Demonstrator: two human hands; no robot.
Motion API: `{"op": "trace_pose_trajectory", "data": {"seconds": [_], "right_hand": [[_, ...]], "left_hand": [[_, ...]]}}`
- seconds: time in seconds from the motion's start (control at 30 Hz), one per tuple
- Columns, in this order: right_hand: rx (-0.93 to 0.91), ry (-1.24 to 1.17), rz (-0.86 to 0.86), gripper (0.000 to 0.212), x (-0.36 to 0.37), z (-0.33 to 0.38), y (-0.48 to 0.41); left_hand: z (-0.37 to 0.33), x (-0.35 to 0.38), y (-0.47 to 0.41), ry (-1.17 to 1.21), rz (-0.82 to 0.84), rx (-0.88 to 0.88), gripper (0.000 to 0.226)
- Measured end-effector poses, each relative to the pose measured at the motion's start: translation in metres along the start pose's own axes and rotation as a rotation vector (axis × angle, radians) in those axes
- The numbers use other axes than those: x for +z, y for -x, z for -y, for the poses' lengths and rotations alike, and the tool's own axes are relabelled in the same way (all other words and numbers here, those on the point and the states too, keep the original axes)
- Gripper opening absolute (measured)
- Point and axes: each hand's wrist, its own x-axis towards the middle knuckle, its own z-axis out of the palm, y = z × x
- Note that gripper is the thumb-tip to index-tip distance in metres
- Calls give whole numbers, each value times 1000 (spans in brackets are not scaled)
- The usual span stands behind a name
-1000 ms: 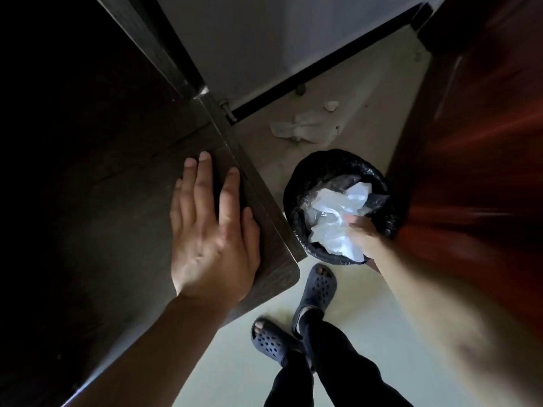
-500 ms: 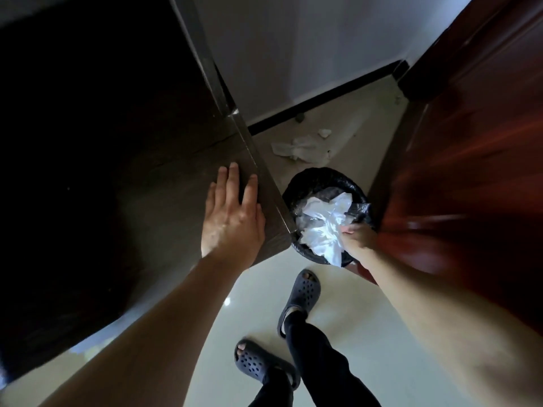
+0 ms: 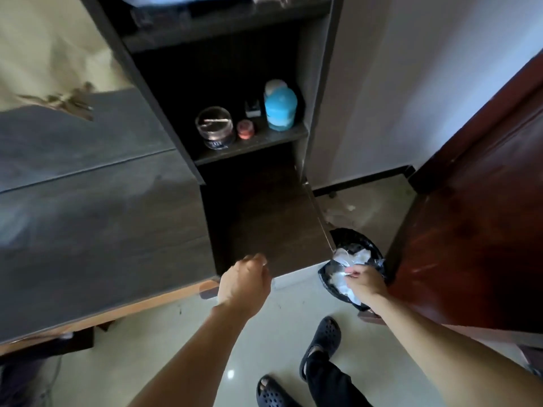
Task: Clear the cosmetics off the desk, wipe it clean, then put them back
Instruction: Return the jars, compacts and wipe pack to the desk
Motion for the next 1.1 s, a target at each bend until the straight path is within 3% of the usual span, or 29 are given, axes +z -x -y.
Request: {"op": "trace_pose_trajectory", "data": {"seconds": [0.17,0.3,0.5,0.77,0.93,1.1], "right_hand": [[-114,-154,-9,26,-17,70,47],[-246,-134,14,30,-34,127,69],[-564,97,-74,15,-62,217,73],[-934,331,-185,43,-61,342,30],[-866,515,-45,56,-43,379,-5],[-938,538,-77,41,-38,383,-19]], "left_hand": [[14,-52,34,31,-57,-70,28],[19,-87,41,64,-98,-122,27],[18,-131,18,99,-179,-95,27],[13,-182,-58,109,-276,-86,30],[9,-191,-98,138,-331,-95,38],[10,-195,-133,64,-270,-115,65]]}}
